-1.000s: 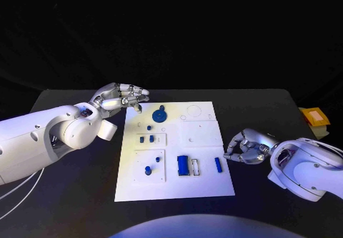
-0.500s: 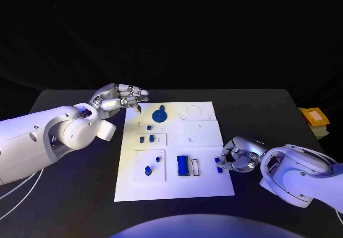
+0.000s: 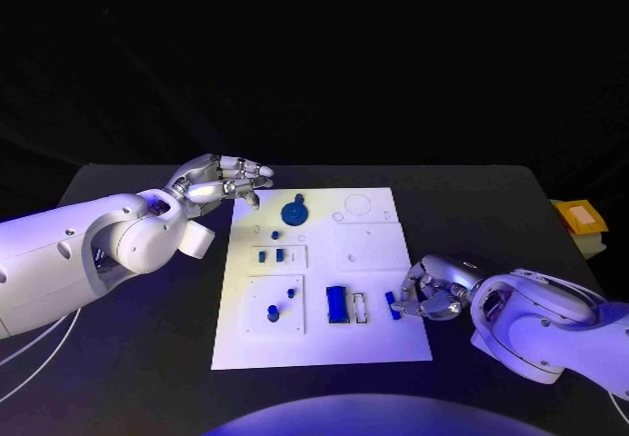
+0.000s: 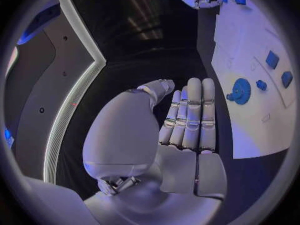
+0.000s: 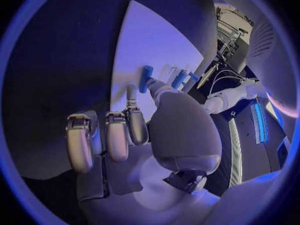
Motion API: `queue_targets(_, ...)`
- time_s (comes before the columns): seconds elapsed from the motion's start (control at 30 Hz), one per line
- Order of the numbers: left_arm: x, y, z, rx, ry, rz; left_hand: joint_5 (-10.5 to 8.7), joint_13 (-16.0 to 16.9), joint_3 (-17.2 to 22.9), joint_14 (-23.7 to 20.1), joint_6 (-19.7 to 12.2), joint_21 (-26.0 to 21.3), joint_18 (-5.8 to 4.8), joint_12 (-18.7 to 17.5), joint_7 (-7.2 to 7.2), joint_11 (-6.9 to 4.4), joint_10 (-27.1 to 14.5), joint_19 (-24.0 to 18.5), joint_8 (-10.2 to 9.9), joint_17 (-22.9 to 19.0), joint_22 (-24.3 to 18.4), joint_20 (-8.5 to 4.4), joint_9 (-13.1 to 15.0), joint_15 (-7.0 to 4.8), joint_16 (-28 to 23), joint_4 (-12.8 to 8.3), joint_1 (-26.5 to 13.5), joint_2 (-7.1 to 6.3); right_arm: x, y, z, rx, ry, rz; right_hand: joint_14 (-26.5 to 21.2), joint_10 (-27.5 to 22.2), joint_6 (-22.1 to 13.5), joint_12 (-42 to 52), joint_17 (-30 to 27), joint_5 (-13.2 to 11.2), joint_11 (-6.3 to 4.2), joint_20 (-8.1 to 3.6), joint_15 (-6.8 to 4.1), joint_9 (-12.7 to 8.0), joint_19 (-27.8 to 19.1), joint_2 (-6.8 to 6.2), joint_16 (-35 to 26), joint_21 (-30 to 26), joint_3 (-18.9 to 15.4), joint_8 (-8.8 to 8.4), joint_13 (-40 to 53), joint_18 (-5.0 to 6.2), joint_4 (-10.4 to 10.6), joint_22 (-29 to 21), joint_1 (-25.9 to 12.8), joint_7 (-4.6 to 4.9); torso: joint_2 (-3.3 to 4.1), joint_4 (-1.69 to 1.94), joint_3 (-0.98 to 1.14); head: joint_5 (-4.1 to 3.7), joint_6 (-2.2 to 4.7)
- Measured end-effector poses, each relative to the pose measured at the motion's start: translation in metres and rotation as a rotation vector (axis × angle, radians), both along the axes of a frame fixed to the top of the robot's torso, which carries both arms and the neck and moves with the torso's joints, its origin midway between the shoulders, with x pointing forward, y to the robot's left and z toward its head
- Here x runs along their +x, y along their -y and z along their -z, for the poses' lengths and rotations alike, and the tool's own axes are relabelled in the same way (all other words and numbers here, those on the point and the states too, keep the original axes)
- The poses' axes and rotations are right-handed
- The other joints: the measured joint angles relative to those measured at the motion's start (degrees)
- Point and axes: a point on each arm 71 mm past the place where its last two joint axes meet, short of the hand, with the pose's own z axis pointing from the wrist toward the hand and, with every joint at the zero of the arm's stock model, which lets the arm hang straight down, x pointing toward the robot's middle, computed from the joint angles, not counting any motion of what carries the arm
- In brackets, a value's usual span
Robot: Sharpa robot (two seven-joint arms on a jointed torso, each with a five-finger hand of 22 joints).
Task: Assemble the parts on the task board
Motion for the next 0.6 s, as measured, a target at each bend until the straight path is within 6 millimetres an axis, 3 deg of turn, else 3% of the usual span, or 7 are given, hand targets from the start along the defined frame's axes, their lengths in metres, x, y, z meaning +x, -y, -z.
queue_targets(0.13, 0.0, 0.0, 0.0, 0.002, -0.001, 0.0, 0.0, 0.0, 0.0, 0.0, 0.0, 0.0, 0.0, 0.0, 0.0, 0.0, 0.0, 0.0, 0.0, 0.0, 0.0, 0.0, 0.0, 0.0, 0.0, 0.0, 0.0, 0.0, 0.001, -0.002, 0.001, -0.018, 0.021, -0.018, 0.0, 0.0, 0.4, 0.0, 0.0, -0.4, 0.0, 0.0, 0.0, 0.21, 0.0, -0.97, 0.0, 0.0, -0.41, 0.09, 0.0, 0.0, -0.41, 0.0, 0.59, -0.15, 0.0, -0.02, 0.01, 0.03, 0.01)
queue_targets(0.27, 0.0, -0.001, 0.0, 0.003, -0.001, -0.001, 0.0, 0.0, 0.0, 0.0, 0.0, 0.0, 0.0, 0.0, 0.0, 0.0, 0.0, 0.0, 0.0, 0.0, 0.0, 0.0, 0.0, 0.0, 0.0, 0.0, 0.0, 0.0, 0.0, -0.006, 0.002, -0.039, 0.045, -0.043, 0.0, 0.0, 0.59, 0.0, 0.0, -1.54, 0.0, 0.0, 0.0, 1.84, 0.0, -1.43, 0.0, 0.0, -0.78, 0.14, -0.01, 0.0, -0.78, -0.01, 2.36, -0.16, 0.03, -0.02, 0.03, 0.09, 0.01)
queue_targets(0.3, 0.0, -0.001, 0.0, 0.004, -0.001, -0.001, 0.0, 0.0, 0.0, 0.0, 0.0, 0.0, 0.0, 0.0, 0.0, 0.0, 0.0, 0.0, 0.0, 0.0, 0.0, 0.0, 0.0, 0.0, 0.0, 0.0, 0.0, 0.0, 0.0, -0.007, 0.002, -0.044, 0.052, -0.05, 0.0, 0.0, 0.6, 0.0, -0.01, -1.78, 0.0, 0.0, 0.0, 4.33, 0.0, -1.37, 0.0, 0.0, -0.82, 0.15, -0.01, 0.0, -0.82, 0.0, 2.54, -0.17, 0.04, -0.02, 0.03, 0.09, 0.01)
queue_targets(0.33, 0.0, -0.002, 0.0, 0.004, -0.002, -0.002, 0.0, 0.0, 0.0, 0.0, 0.0, 0.0, 0.0, 0.0, 0.0, 0.0, 0.0, 0.0, 0.0, 0.0, 0.0, 0.0, 0.0, 0.0, 0.0, 0.0, 0.0, 0.0, 0.0, -0.009, 0.003, -0.05, 0.06, -0.059, 0.0, 0.0, 0.65, 0.0, -0.01, -1.79, 0.0, 0.0, 0.0, 4.47, 0.0, -1.36, 0.0, 0.0, -0.93, 0.25, -0.01, 0.0, -0.94, 0.02, 2.54, -0.22, 0.07, -0.02, 0.03, 0.1, -0.01)
queue_targets(0.37, 0.0, -0.002, 0.0, 0.005, -0.002, -0.002, 0.0, 0.0, 0.0, 0.0, 0.0, 0.0, 0.0, 0.0, 0.0, 0.0, 0.0, 0.0, 0.0, 0.0, 0.0, 0.0, 0.0, 0.0, 0.0, 0.0, 0.0, 0.0, -0.001, -0.01, 0.003, -0.055, 0.065, -0.064, 0.0, 0.0, 0.66, 0.0, 0.0, -1.8, 0.0, 0.0, 0.0, 6.91, 0.0, -1.15, 0.0, 0.0, -0.94, 0.25, -0.01, 0.0, -0.94, 0.03, 2.75, -0.23, 0.07, -0.02, 0.03, 0.1, -0.03)
queue_targets(0.6, -0.001, -0.002, 0.0, 0.006, -0.003, -0.002, 0.0, 0.0, 0.0, 0.0, 0.0, 0.0, 0.0, 0.0, 0.0, 0.0, 0.0, 0.0, 0.0, 0.0, -0.01, 0.0, -0.01, 0.0, 0.0, 0.0, 0.0, 0.0, -0.002, -0.014, 0.003, -0.078, 0.091, -0.087, 0.0, 0.0, 0.76, 0.0, -0.01, -1.75, 0.0, 0.0, 0.0, 7.71, 0.0, -0.92, 0.0, 0.0, -0.95, 0.4, -0.01, 0.0, -0.92, 0.04, 3.58, -0.13, 0.1, -0.04, 0.05, 0.09, -0.18)
